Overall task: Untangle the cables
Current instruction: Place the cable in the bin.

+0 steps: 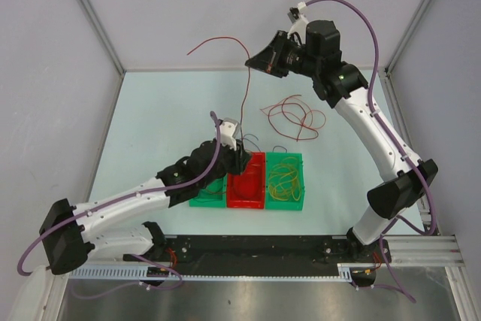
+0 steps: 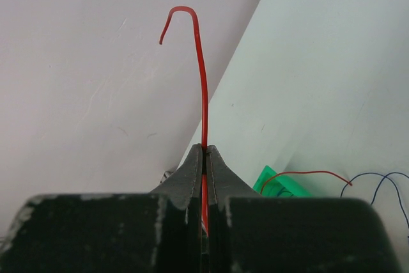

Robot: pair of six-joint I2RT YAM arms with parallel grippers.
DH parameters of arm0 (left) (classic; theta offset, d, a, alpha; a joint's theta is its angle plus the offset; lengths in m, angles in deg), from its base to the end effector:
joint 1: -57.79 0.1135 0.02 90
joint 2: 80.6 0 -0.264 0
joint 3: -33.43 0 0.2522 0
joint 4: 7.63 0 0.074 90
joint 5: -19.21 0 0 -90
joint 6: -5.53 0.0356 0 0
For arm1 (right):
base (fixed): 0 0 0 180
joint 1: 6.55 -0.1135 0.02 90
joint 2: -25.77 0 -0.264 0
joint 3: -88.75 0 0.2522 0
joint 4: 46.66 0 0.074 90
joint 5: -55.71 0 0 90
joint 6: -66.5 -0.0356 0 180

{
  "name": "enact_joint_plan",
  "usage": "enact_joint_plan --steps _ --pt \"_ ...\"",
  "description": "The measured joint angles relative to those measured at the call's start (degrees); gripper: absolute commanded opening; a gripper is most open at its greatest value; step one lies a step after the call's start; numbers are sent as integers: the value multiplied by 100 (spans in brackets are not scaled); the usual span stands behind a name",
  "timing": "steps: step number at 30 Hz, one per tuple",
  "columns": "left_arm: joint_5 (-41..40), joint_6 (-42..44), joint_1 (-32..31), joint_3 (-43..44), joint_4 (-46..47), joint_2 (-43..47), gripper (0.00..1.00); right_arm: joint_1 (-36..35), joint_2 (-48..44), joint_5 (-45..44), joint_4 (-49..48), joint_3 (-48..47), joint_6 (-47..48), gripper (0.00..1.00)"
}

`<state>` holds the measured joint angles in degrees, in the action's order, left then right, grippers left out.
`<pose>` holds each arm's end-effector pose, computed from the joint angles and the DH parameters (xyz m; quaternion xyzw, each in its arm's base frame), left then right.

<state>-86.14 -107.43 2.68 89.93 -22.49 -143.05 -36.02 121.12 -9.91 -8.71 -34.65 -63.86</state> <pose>0.1507 -0.1997 0.2829 0.1530 0.8049 -0.2690 0.5063 0.3167 0.1958 0.4766 -0.0643 0.7577 0.4925 0.4232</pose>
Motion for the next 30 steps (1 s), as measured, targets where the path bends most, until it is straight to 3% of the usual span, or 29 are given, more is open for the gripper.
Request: enact_joint_plan --steps 1,6,9,15,21,25,30 --pt "0 -26 0 0 15 -35 0 0 0 0 0 0 0 0" --pt "-57 -59 -2 42 -98 -48 0 11 0 2 2 0 0 0" --pt "-66 -66 -4 361 -739 142 0 35 0 2 4 2 4 0" --pt "-101 -26 -11 2009 -2238 1099 0 42 94 2 -20 76 28 0" --pt "-278 402 0 3910 -2857 1598 0 -284 396 264 -153 616 -33 0" --pt "-424 824 -4 4424 -3154 1423 0 -844 452 308 -310 997 -2 0" --pt "-693 1355 -4 4909 -3272 815 0 -1019 452 299 -623 1488 -15 0"
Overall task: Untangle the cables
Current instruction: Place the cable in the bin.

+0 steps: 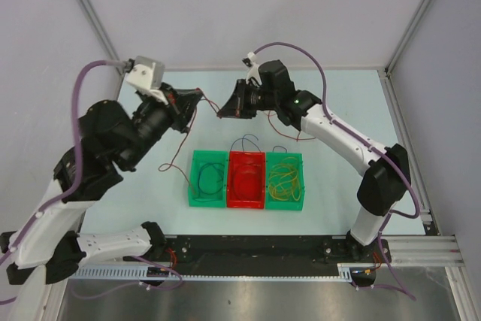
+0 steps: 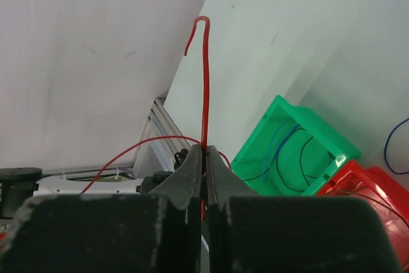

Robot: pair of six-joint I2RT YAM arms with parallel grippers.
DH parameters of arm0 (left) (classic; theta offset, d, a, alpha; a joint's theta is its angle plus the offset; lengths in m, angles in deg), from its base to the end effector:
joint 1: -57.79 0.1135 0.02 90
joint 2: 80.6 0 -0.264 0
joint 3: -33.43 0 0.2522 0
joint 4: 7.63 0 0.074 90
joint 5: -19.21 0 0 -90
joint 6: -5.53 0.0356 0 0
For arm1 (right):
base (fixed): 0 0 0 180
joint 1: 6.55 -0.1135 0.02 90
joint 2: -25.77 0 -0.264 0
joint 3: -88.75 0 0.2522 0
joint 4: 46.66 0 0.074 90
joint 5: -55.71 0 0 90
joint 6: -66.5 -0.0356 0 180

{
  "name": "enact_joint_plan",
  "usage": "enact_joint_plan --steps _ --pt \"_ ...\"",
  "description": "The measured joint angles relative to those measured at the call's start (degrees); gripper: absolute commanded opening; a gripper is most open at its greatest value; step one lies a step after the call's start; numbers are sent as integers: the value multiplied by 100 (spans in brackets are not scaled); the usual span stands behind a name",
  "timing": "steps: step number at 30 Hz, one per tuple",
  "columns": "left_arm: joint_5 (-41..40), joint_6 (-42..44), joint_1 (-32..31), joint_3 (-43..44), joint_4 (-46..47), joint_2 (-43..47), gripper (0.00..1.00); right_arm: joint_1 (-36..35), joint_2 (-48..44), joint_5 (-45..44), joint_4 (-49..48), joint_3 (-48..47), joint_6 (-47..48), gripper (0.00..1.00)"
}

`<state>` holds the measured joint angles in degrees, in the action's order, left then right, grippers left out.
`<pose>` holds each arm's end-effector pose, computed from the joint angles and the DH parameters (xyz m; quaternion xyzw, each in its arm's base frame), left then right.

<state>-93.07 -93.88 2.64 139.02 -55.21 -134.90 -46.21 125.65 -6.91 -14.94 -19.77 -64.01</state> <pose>0.0856 -0.0993 0.5316 0.1309 0.6730 -0.2706 0.6758 0.3066 0.2754 0.3701 -0.1245 0.8115 0.4960 0.2827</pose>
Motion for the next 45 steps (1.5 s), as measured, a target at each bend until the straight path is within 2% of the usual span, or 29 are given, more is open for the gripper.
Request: enact_joint_plan --steps 5,11,35,45 --pt "-227 439 0 210 70 -551 0 -229 11 -140 -221 389 -2 0" --pt "-444 699 0 490 94 -774 0 -584 76 -136 -535 411 -48 0" --pt "-479 737 0 507 -164 -793 0 -1340 79 -264 -310 439 50 0" --pt "-476 675 0 72 -127 -671 0 -1388 96 -496 -90 605 162 0"
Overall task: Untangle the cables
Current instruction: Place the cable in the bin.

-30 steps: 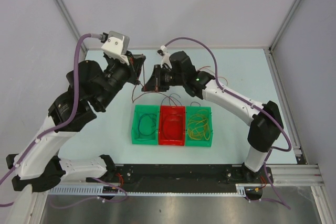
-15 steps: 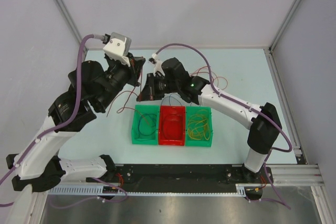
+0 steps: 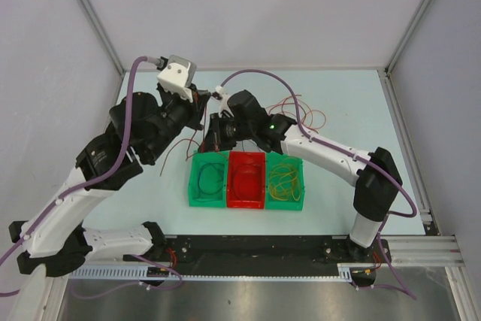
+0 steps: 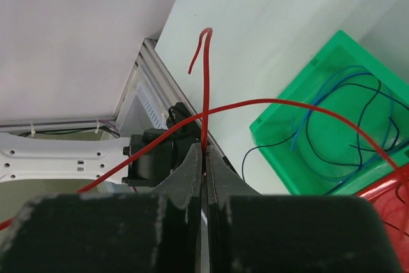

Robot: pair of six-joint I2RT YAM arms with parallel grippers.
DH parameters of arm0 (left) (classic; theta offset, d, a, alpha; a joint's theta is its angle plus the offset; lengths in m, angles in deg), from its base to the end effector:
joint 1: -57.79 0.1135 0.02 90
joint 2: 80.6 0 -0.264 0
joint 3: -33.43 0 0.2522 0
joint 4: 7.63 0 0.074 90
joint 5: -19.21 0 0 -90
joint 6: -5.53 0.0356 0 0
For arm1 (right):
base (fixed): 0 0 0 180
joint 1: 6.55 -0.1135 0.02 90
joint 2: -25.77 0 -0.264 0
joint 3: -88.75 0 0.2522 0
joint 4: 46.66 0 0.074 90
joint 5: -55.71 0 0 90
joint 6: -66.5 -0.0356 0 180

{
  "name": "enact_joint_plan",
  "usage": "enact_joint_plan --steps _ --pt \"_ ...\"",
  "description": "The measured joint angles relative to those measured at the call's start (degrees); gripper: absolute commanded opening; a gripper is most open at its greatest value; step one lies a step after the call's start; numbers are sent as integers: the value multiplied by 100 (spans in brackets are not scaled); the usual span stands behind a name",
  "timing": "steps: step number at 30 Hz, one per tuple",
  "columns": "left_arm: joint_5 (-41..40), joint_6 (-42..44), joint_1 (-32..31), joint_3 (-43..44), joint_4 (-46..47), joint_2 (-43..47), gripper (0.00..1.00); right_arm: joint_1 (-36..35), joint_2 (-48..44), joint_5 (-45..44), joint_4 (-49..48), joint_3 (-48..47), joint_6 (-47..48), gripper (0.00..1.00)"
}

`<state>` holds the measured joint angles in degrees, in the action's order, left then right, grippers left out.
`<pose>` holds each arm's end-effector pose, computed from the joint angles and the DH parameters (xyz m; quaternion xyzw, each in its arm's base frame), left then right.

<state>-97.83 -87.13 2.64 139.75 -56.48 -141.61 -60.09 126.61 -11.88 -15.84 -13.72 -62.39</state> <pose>0.1132 -0.1343 0.5172 0.1697 0.7062 -0.1728 0.6653 0.2358 0.3419 0.3278 -0.2054 0.8266 0.4744 0.2225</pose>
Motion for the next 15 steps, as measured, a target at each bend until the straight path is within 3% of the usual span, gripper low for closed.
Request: enact_joint_plan --steps 15 --pt "-4 33 0 -63 -70 -9 0 -37 13 96 -164 168 -11 0"
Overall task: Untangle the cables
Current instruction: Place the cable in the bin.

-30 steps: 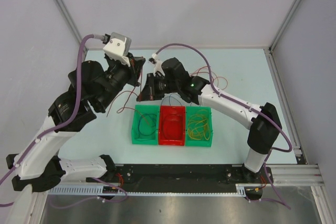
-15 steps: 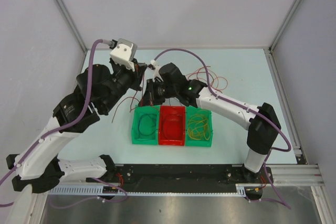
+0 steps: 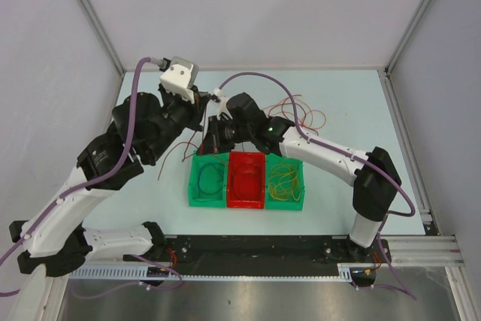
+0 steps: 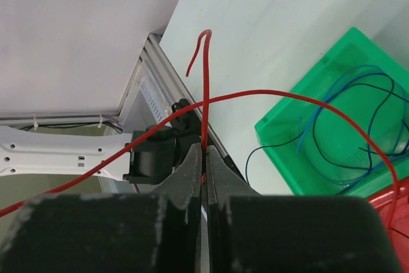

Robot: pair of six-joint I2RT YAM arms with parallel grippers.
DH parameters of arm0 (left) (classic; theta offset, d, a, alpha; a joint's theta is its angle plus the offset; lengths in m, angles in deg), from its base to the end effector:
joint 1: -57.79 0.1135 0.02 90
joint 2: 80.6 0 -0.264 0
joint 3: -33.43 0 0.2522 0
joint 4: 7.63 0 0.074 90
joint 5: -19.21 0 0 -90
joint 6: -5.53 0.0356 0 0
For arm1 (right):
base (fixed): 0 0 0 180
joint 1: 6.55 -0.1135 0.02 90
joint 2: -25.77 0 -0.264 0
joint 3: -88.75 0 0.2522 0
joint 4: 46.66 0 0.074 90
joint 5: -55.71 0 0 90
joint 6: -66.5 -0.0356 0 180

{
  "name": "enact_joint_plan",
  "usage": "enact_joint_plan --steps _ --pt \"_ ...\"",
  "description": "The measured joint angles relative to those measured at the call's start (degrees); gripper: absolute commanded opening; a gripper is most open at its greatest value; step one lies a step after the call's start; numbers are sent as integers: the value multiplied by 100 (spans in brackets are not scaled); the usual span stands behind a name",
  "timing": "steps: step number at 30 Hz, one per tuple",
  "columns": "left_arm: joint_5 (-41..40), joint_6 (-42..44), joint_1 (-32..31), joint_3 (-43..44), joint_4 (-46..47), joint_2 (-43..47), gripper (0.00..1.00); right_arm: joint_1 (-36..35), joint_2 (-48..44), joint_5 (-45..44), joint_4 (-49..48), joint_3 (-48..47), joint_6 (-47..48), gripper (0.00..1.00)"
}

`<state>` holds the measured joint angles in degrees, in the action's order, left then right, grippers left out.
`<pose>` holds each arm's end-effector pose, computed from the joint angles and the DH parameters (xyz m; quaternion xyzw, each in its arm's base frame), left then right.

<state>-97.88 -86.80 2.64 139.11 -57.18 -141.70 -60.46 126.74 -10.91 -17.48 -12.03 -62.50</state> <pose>0.1146 -0.1363 0.5125 0.1770 0.7122 -0.1645 0.6591 0.2333 0.3440 0.3195 -0.2111 0.8249 0.4788 0.2137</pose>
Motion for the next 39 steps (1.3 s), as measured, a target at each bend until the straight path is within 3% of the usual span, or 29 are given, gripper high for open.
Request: enact_joint_plan --steps 23,33,39 --pt "-575 542 2 216 -166 -48 0 -92 737 315 -286 -824 -105 0" --pt "-621 531 2 -232 122 44 0 -72 756 411 -247 -323 -70 0" --pt "-544 472 0 -490 328 35 0 116 625 319 260 48 214 0"
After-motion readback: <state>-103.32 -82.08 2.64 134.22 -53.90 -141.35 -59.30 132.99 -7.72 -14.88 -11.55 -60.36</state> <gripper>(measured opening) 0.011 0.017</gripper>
